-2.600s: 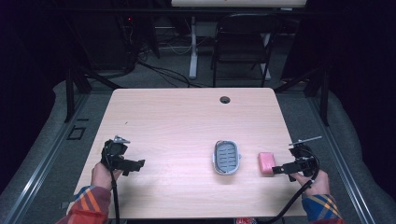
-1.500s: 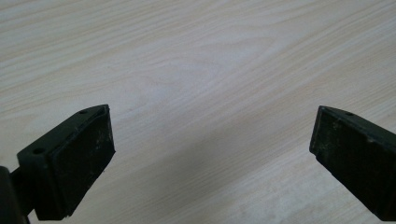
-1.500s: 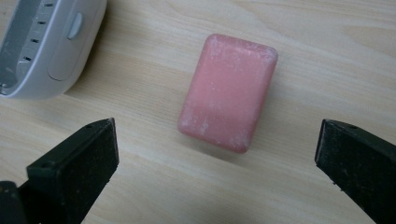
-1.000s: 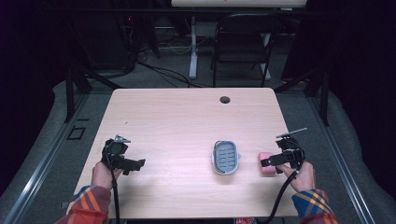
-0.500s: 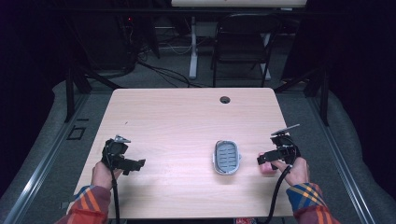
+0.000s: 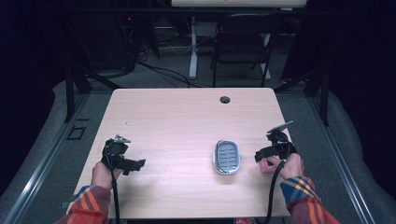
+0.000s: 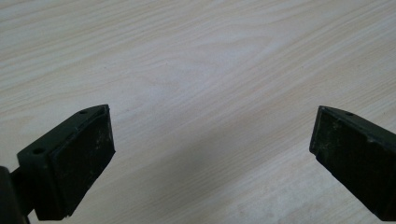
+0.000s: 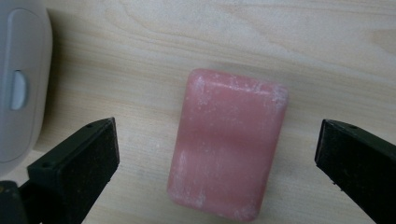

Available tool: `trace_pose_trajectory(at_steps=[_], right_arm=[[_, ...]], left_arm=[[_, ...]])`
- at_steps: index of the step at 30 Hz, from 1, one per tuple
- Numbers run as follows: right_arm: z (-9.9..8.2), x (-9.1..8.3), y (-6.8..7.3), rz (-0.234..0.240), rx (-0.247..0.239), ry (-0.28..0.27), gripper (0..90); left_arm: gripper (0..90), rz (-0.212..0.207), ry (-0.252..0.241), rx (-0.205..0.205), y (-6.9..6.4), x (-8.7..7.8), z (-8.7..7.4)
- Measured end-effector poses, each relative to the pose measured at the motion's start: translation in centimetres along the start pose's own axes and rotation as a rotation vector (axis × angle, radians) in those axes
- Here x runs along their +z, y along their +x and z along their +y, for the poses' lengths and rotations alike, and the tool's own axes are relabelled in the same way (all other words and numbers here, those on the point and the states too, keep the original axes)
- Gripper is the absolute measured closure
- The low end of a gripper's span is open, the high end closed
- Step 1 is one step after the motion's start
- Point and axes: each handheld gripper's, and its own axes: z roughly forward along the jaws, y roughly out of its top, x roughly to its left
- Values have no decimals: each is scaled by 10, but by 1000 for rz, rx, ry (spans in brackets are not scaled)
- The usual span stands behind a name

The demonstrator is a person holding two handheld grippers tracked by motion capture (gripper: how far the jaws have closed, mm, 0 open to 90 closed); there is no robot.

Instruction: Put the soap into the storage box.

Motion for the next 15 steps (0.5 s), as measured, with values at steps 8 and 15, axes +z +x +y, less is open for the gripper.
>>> trace_pose_trajectory(at_steps=[8,15], right_arm=[[4,7,2,-21,0,24,0],[5,11,2,-35,0,40,39]], left_arm=[[0,-1,-1,0,0,0,0],[0,-3,3,2,0,0,0]])
